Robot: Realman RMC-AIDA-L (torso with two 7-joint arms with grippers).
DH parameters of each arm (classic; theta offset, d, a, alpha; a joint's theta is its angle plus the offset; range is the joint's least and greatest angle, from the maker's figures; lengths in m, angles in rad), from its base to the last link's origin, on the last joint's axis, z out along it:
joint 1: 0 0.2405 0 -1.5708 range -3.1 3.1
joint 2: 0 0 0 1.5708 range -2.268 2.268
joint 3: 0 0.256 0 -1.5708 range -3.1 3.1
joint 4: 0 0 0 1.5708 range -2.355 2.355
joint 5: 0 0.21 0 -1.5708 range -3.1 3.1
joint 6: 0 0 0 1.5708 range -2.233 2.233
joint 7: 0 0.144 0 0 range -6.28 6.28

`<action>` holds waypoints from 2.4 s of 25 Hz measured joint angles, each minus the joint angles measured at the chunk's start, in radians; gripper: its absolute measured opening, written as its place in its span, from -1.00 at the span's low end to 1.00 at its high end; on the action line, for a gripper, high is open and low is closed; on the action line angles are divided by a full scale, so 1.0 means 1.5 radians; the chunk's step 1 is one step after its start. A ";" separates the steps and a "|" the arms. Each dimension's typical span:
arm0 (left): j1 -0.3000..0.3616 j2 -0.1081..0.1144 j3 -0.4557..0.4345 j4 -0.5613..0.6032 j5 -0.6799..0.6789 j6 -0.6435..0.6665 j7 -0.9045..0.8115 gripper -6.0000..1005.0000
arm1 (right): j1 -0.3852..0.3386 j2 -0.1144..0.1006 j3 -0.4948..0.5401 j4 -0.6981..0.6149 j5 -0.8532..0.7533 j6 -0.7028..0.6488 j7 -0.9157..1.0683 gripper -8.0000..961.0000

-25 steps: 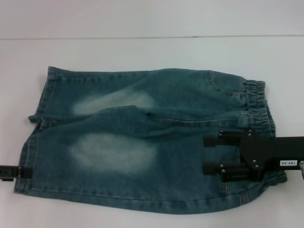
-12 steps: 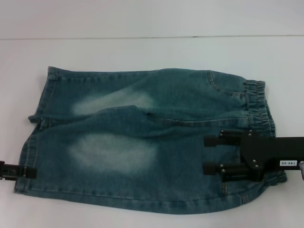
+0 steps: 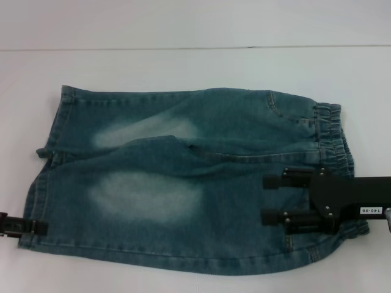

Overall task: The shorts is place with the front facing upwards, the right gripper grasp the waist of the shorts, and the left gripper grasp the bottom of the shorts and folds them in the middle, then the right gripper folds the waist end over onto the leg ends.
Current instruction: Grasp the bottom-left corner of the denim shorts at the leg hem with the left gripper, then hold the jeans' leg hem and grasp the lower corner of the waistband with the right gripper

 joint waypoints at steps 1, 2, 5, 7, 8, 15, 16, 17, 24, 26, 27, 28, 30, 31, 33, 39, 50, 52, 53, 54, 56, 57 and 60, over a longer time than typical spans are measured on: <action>0.000 -0.002 0.001 0.000 0.001 0.000 0.000 0.69 | 0.000 0.000 0.000 0.000 0.000 0.000 0.000 0.72; -0.001 -0.002 0.002 0.000 0.001 0.000 0.000 0.69 | 0.000 0.000 0.000 0.000 0.000 0.000 0.000 0.72; -0.004 -0.004 0.005 0.000 0.004 0.001 0.000 0.69 | 0.000 0.001 0.000 0.000 0.001 0.000 0.000 0.72; -0.007 -0.007 0.006 0.000 0.004 0.004 0.000 0.69 | 0.001 0.001 0.000 0.000 0.001 0.000 0.000 0.72; -0.008 -0.008 0.007 0.001 0.004 0.006 0.000 0.69 | 0.001 0.001 0.000 0.000 0.001 0.000 0.000 0.72; -0.016 -0.014 0.022 0.013 0.004 0.023 0.003 0.69 | 0.001 0.001 0.005 0.000 0.001 -0.004 0.000 0.72; -0.015 -0.016 0.022 0.021 0.004 0.020 0.004 0.69 | 0.001 0.001 0.005 0.000 0.001 -0.004 0.000 0.72; -0.013 -0.018 0.022 0.030 0.005 0.017 0.006 0.69 | 0.001 0.001 0.005 0.000 0.001 -0.004 0.000 0.72; -0.008 -0.021 0.021 0.039 0.006 0.016 0.013 -0.17 | -0.001 0.001 0.006 0.000 0.001 -0.004 -0.001 0.72; -0.008 -0.021 0.022 0.036 0.006 0.016 0.016 -0.25 | -0.001 0.000 0.009 0.000 0.001 -0.005 -0.001 0.72; -0.008 -0.021 0.022 0.036 0.006 0.016 0.016 -0.29 | -0.002 -0.001 0.011 0.000 0.001 -0.006 -0.001 0.72; -0.008 -0.021 0.022 0.036 0.006 0.016 0.017 -0.33 | -0.002 -0.001 0.013 0.000 0.001 -0.006 -0.001 0.72; -0.008 -0.021 0.026 0.036 0.006 0.017 0.017 -0.41 | -0.002 -0.002 0.017 0.000 0.001 -0.006 -0.001 0.72; -0.007 -0.021 0.027 0.036 0.006 0.017 0.017 -0.45 | -0.003 -0.002 0.017 0.000 0.001 -0.006 -0.001 0.72; -0.007 -0.021 0.029 0.036 0.006 0.017 0.017 -0.52 | -0.003 -0.002 0.018 0.000 0.001 -0.007 -0.001 0.72; -0.008 -0.024 0.026 0.036 0.003 0.014 0.017 -0.89 | -0.003 -0.005 0.034 -0.001 0.017 -0.008 0.020 0.72; -0.027 -0.027 -0.001 0.042 -0.042 0.016 0.017 -0.96 | 0.033 -0.110 0.040 -0.047 -0.003 -0.035 0.330 0.72; -0.029 -0.025 -0.009 0.042 -0.048 0.016 0.017 -0.96 | 0.039 -0.123 0.034 -0.074 -0.035 -0.048 0.368 0.72; -0.030 -0.025 -0.010 0.043 -0.051 0.015 0.017 -0.96 | 0.041 -0.125 0.032 -0.096 -0.061 -0.052 0.381 0.72; -0.030 -0.025 -0.011 0.043 -0.055 0.014 0.017 -0.96 | 0.043 -0.125 0.029 -0.119 -0.090 -0.058 0.387 0.72; -0.032 -0.025 -0.011 0.043 -0.062 0.012 0.017 -0.96 | 0.049 -0.125 0.018 -0.150 -0.144 -0.077 0.385 0.72; -0.033 -0.026 -0.011 0.043 -0.066 0.012 0.017 -0.96 | 0.054 -0.124 0.011 -0.163 -0.172 -0.085 0.381 0.72; -0.034 -0.028 -0.012 0.043 -0.074 0.011 0.017 -0.96 | 0.066 -0.120 -0.006 -0.179 -0.235 -0.090 0.373 0.72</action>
